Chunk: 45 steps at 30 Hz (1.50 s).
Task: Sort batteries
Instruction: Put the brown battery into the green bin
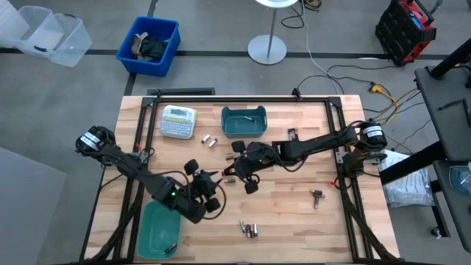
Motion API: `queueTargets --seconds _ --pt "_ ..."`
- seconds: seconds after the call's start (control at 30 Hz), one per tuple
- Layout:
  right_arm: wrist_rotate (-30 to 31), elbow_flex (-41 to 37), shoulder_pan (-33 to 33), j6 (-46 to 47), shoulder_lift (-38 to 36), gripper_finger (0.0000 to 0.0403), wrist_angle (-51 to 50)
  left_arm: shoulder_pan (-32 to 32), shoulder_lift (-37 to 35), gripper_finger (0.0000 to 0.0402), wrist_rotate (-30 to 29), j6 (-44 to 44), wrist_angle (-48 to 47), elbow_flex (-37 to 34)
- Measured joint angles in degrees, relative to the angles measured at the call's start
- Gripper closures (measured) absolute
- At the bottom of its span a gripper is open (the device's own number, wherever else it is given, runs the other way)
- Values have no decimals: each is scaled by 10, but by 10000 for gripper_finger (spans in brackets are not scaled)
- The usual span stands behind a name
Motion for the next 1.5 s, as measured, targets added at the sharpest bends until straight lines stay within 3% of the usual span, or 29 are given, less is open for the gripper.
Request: queueTargets --seconds 0.3,1.1,1.5 --pt "26 1 0 -19 1 368 -4 4 -5 287 30 40 2 22" --pt "28 0 1 -23 1 368 -4 51 -5 289 31 79 2 22" --pt "31 0 1 -27 1 368 -4 55 -5 361 35 105 13 21"
